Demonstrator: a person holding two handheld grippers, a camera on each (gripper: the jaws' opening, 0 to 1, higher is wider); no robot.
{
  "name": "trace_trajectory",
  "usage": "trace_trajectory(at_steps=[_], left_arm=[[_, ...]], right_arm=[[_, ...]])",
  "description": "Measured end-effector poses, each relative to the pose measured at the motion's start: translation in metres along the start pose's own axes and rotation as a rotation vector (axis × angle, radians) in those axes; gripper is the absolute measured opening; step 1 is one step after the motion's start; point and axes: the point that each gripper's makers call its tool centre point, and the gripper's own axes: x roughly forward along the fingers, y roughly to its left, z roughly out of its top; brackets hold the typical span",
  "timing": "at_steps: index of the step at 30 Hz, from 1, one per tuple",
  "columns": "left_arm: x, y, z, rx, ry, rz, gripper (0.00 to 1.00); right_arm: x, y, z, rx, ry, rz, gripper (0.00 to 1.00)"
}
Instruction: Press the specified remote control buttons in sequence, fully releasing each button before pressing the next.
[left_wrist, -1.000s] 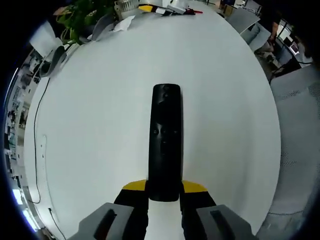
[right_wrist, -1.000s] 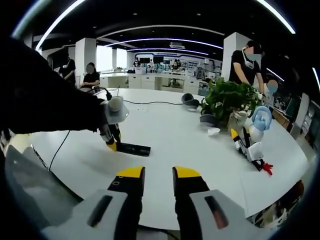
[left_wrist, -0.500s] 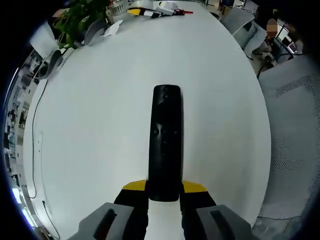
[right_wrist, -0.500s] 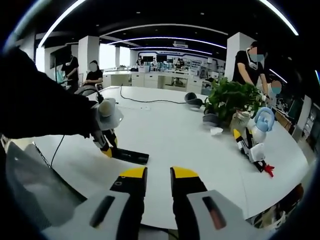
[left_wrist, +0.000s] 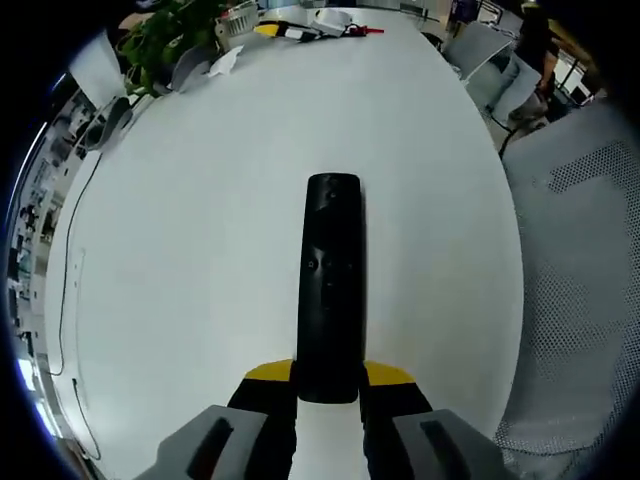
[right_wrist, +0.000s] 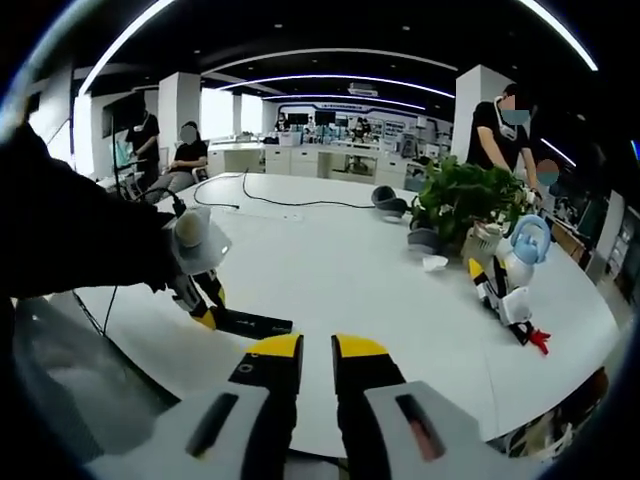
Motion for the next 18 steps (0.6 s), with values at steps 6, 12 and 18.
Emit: trace_trajectory(at_steps=[6,12,18], left_arm=[[-0.001,-0.007,-0.002,-0.012,-0.008,0.002,0.23],[-0.002,-0.02,-0.003,-0.011,0.014,0.002,0.23],[-0.003,-0.033,-0.006,-0.023,0.022,0.008,0.23]], right_arm=[[0.001,0.004,-0.003,-0.003,0.018,0.024,0.02],[0.0,0.007,-0.002,-0.008,0.017,0.034,0.0],[0.0,0.007,0.001,-0.002,0.003,0.046,0.0]])
